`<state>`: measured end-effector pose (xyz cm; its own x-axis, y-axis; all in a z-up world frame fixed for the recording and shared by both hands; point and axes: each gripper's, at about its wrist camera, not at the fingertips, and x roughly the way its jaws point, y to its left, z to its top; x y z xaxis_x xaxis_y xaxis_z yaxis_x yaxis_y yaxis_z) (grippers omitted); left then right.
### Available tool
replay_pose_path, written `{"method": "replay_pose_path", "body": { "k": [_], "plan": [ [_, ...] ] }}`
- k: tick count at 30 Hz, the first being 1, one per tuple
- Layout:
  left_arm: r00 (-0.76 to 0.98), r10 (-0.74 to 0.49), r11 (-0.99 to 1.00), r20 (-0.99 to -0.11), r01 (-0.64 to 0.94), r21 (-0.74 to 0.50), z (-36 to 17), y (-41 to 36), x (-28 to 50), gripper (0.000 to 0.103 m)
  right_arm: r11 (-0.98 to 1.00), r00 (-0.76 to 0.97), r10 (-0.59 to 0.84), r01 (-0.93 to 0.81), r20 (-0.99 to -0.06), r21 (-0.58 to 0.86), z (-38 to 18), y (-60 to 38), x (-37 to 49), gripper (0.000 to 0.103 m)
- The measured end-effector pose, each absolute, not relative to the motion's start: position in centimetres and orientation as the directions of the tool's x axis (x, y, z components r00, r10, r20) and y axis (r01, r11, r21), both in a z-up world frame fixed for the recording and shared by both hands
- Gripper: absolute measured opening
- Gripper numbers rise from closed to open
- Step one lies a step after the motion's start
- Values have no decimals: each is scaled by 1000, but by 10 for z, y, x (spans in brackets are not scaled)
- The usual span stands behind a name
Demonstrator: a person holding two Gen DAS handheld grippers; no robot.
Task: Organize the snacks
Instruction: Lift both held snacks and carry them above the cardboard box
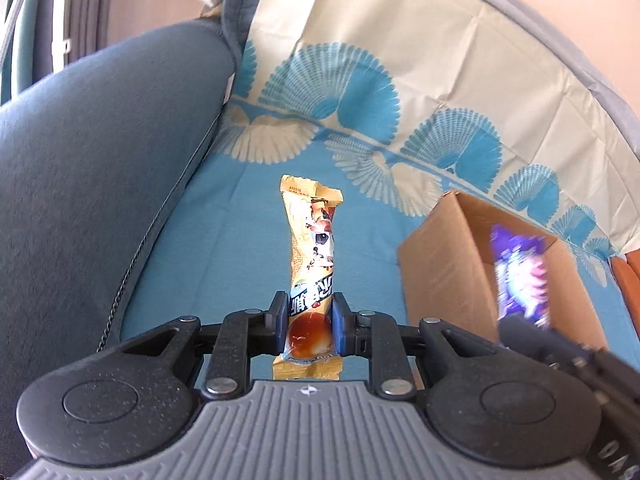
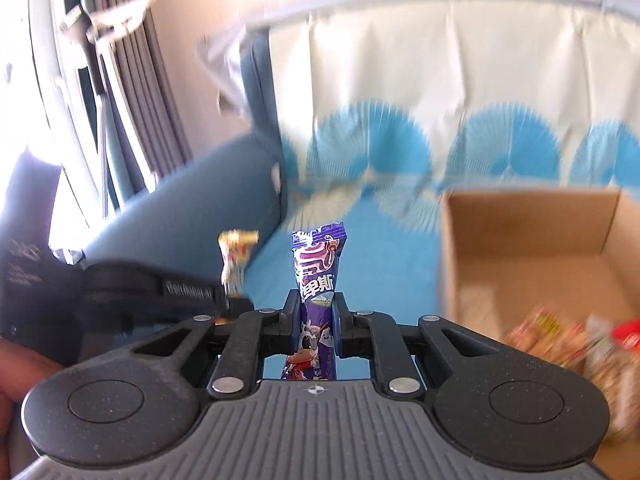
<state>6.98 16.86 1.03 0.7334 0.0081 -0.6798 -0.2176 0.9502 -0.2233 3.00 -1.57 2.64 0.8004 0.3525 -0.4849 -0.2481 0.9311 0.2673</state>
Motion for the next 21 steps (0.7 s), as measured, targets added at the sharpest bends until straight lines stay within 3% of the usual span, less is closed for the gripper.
{"method": "replay_pose_path", "body": {
  "k": [4,11,14,21],
  "plan": [
    [744,-14,952,-668,-195,-237,17,155,68,24,929,839,346,-244,-419,279,50,-44,22,16],
    [791,-60,972,-608,-93,-216,28,112,73,24,955,904,287,-244,-318,169,76,-92,17,16],
    [811,-89,970,-578,-61,-235,30,98,80,24,965,896,241,-182,-372,188,60,-113,19,16],
    [849,-187,960,-495,51,-275,36,53,93,24,985,917,147,-100,-371,143,58,-151,10,16]
  ]
}}
